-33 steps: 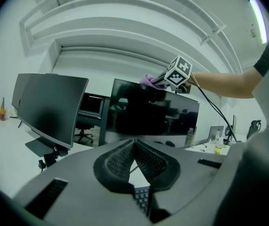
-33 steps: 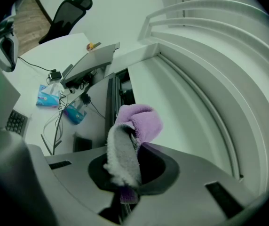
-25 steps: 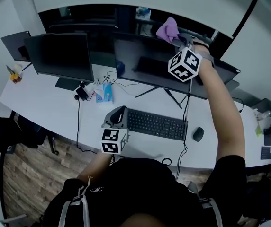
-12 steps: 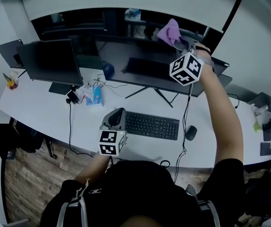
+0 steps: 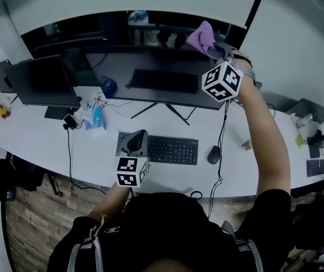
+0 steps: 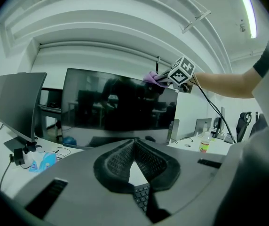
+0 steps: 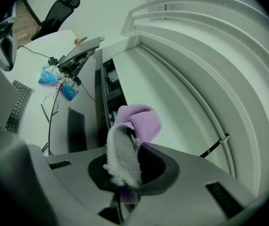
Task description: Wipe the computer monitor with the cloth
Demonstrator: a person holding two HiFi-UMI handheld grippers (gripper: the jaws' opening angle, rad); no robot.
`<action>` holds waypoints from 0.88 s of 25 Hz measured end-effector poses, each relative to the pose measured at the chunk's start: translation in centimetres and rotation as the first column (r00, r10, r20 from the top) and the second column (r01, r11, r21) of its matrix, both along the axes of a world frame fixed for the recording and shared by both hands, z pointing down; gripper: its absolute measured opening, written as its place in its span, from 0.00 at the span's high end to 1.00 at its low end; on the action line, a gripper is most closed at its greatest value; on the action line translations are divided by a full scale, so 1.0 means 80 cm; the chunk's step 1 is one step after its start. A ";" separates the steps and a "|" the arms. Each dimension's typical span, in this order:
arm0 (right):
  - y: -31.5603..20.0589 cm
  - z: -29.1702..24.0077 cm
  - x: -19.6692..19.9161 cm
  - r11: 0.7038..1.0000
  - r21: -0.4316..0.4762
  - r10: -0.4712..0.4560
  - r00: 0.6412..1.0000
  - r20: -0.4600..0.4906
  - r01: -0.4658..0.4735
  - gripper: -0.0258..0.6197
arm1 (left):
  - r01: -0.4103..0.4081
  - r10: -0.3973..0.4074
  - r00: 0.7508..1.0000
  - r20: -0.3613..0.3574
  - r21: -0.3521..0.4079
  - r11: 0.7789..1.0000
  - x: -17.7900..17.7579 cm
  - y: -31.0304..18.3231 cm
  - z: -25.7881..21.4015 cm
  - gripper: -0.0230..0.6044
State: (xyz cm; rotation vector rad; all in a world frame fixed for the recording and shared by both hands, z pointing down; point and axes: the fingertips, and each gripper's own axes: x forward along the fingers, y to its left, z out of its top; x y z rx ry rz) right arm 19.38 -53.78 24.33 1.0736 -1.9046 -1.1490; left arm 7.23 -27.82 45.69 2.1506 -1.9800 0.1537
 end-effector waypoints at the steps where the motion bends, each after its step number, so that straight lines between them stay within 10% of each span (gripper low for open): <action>1: -0.002 0.001 0.010 1.000 0.001 0.005 1.000 0.001 -0.005 0.87 | -0.003 0.003 1.000 0.000 0.000 1.000 0.007 -0.003 0.002 0.94; 22: -0.050 -0.002 0.206 0.985 -0.098 0.165 0.935 0.315 -0.141 0.87 | -0.094 0.095 0.995 0.043 -0.025 0.995 0.111 -0.042 0.006 0.94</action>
